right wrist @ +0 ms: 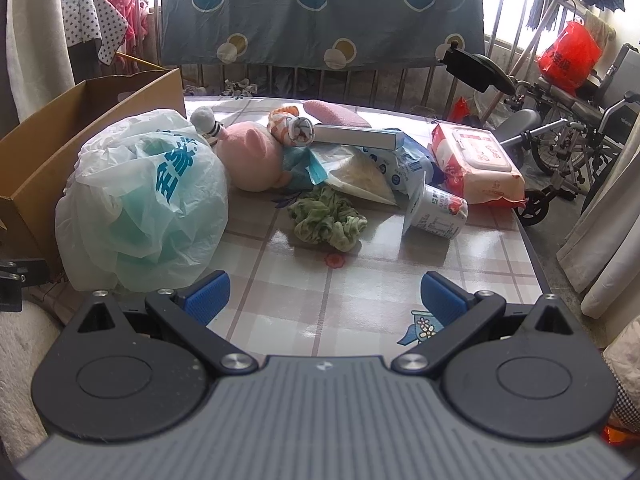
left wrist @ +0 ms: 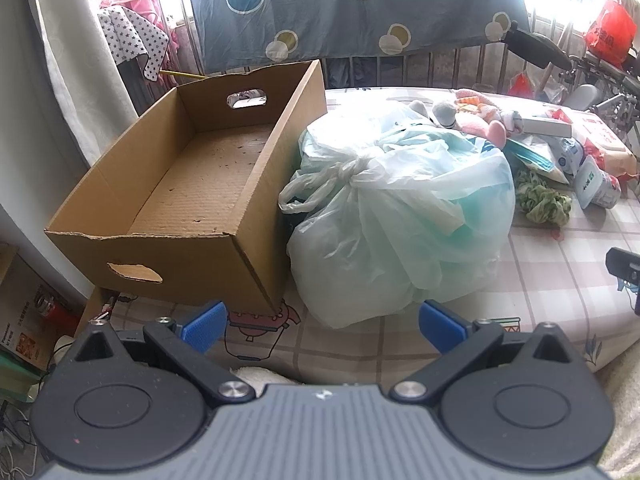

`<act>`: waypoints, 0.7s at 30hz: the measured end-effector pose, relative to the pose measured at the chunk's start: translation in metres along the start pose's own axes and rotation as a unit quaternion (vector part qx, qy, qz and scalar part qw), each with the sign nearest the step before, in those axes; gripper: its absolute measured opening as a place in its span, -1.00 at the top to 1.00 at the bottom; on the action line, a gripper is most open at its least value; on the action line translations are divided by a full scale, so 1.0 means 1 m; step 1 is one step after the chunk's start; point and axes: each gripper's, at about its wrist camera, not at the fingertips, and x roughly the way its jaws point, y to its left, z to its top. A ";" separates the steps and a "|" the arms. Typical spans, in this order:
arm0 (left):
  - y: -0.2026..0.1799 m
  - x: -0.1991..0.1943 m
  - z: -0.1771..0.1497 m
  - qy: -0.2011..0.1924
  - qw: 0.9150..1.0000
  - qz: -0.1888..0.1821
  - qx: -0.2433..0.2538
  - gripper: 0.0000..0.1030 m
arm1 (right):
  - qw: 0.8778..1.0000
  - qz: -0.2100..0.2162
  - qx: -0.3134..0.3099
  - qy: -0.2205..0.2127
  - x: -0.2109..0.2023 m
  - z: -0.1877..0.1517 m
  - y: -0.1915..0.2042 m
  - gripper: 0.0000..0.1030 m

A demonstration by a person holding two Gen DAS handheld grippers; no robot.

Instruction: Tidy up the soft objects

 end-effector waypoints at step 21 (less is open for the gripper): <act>0.004 -0.001 0.000 -0.002 1.000 0.002 -0.005 -1.00 | 1.000 0.001 -0.001 -0.001 0.000 0.000 0.003 -0.98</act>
